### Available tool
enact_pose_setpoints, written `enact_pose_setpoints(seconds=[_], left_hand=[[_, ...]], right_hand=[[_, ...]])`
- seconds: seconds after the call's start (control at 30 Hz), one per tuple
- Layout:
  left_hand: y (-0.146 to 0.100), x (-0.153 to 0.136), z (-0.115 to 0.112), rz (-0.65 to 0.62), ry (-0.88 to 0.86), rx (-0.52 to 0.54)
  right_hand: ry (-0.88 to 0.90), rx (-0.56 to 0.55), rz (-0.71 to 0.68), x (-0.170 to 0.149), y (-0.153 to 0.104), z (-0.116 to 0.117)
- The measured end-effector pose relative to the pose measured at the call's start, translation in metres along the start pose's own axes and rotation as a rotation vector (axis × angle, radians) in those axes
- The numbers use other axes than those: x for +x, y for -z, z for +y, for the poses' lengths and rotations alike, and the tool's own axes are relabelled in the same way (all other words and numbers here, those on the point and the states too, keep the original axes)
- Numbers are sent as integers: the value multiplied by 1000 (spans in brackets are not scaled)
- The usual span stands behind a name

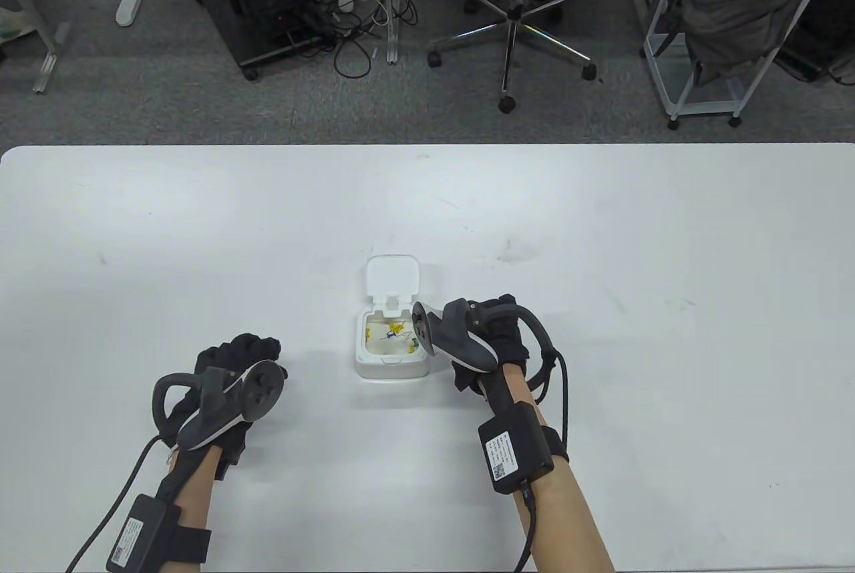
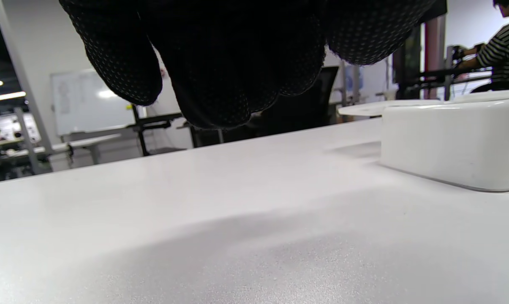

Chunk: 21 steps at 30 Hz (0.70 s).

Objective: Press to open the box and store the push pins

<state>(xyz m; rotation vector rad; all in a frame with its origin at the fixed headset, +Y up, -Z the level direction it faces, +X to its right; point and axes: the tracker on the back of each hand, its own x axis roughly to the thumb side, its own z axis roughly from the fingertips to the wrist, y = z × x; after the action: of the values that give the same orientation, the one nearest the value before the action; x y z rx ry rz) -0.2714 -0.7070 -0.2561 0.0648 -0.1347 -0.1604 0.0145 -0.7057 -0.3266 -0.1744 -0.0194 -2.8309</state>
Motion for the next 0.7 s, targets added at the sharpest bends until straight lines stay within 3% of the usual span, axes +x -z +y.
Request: enact_pose_setpoints(seconds=[0.4,0.7], left_hand=[[-1,0,1,-5,-2,1],[-1,0,1,-11,-3,5]], right_hand=[[21,-49,-76,36,8,-20],[30,-58,-102,55,12,-19]])
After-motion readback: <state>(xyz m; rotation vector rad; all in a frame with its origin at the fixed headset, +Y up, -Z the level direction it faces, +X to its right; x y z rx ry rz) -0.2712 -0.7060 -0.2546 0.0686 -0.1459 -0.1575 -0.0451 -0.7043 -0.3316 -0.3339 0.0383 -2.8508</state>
